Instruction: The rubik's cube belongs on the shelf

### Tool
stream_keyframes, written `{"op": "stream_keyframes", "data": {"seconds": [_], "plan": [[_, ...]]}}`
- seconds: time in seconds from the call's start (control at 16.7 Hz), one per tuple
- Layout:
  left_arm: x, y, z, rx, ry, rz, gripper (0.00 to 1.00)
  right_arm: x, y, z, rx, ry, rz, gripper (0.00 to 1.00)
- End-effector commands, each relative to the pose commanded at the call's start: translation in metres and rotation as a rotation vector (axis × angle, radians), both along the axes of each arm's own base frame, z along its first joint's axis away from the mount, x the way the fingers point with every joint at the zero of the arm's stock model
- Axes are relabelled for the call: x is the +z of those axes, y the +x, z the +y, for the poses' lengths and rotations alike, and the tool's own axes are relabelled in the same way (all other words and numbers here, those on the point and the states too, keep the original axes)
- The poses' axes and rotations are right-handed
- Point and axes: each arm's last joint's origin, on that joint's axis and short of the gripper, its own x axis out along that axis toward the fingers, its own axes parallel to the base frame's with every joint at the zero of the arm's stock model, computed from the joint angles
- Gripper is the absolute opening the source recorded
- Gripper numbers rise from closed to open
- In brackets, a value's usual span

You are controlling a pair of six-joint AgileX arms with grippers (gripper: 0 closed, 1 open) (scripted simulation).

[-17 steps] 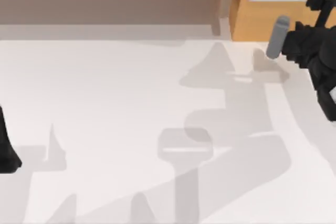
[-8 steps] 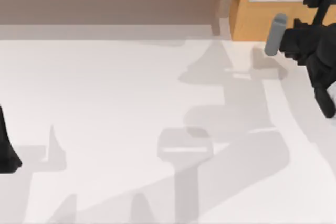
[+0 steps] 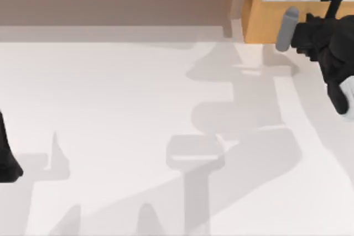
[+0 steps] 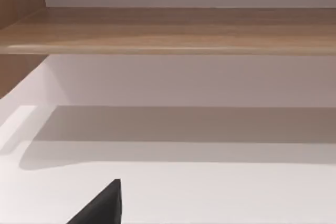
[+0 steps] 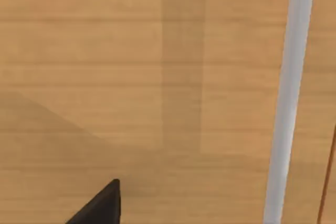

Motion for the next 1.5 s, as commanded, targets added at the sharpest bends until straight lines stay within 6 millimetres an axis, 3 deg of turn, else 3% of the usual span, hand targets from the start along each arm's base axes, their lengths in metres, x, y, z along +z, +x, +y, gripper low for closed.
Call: {"op": "stream_keyframes", "data": {"seconds": [0.78, 1.38, 1.5], "plan": [[0.0, 0.0, 0.0, 0.0, 0.0, 0.0, 1.0, 0.0, 0.0, 0.0, 0.0, 0.0, 0.0, 0.02], [0.0, 0.0, 0.0, 0.0, 0.0, 0.0, 1.0, -0.0007, -0.0012, 0.0013, 0.003, 0.002, 0.004, 0.0], [0.0, 0.0, 0.0, 0.0, 0.0, 0.0, 1.0, 0.0004, -0.0092, 0.0017, 0.002, -0.002, 0.0, 0.0]]}}
